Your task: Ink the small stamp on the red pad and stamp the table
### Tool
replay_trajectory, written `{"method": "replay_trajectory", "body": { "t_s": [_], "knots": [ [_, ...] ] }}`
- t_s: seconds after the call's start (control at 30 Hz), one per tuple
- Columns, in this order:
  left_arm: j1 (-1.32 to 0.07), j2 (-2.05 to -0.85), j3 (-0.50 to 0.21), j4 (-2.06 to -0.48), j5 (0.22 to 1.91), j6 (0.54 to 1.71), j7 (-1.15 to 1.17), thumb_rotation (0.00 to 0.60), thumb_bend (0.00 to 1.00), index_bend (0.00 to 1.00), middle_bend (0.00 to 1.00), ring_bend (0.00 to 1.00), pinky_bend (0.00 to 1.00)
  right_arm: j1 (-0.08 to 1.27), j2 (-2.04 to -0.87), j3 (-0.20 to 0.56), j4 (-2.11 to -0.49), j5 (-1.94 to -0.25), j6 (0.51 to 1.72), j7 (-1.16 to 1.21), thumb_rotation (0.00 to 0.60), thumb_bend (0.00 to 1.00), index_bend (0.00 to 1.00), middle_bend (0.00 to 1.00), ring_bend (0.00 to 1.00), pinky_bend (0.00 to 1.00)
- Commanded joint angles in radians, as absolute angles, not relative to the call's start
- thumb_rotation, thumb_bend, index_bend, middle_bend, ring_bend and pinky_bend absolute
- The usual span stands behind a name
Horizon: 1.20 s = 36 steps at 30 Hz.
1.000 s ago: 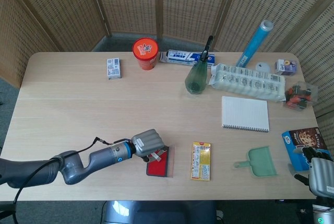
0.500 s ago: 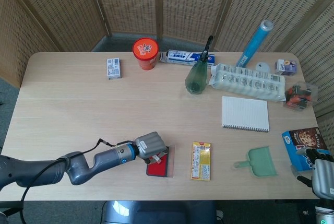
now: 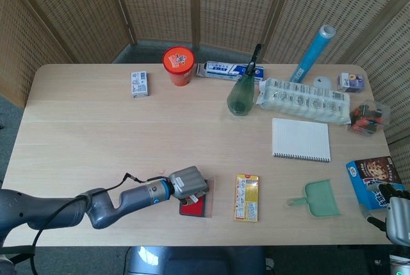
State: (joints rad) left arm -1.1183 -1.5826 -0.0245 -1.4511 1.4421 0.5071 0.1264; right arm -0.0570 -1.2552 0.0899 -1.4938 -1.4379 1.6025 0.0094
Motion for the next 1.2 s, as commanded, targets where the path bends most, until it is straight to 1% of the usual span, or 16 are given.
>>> {"method": "replay_trajectory", "body": {
  "t_s": [0.03, 0.4, 0.97, 1.2],
  "knots": [
    [-1.12, -1.585, -0.022, -1.448, 1.438, 0.507, 0.131, 0.572, 0.38, 0.64, 1.0, 1.0, 0.93, -0.058, -1.256, 0.09, -1.493, -1.438, 1.603, 0.01, 0.591, 0.26, 0.44, 0.44, 0.47, 0.37],
    [-1.114, -1.582, -0.017, -1.44, 1.422, 0.517, 0.121, 0.57, 0.38, 0.64, 1.0, 1.0, 0.93, -0.062, -1.255, 0.092, -1.494, -1.438, 1.606, 0.008, 0.592, 0.26, 0.44, 0.44, 0.47, 0.37],
    [-1.102, -1.602, -0.007, -1.382, 1.423, 0.513, 0.026, 0.566, 0.38, 0.64, 1.0, 1.0, 0.93, -0.065, -1.254, 0.094, -1.507, -1.437, 1.606, -0.015, 0.587, 0.26, 0.44, 0.44, 0.47, 0.37],
    [-1.098, -1.585, -0.021, -1.393, 1.435, 0.537, -0.017, 0.569, 0.38, 0.64, 1.0, 1.0, 0.93, -0.068, -1.25, 0.095, -1.515, -1.44, 1.612, -0.022, 0.589, 0.26, 0.44, 0.44, 0.47, 0.37]
  ]
}}
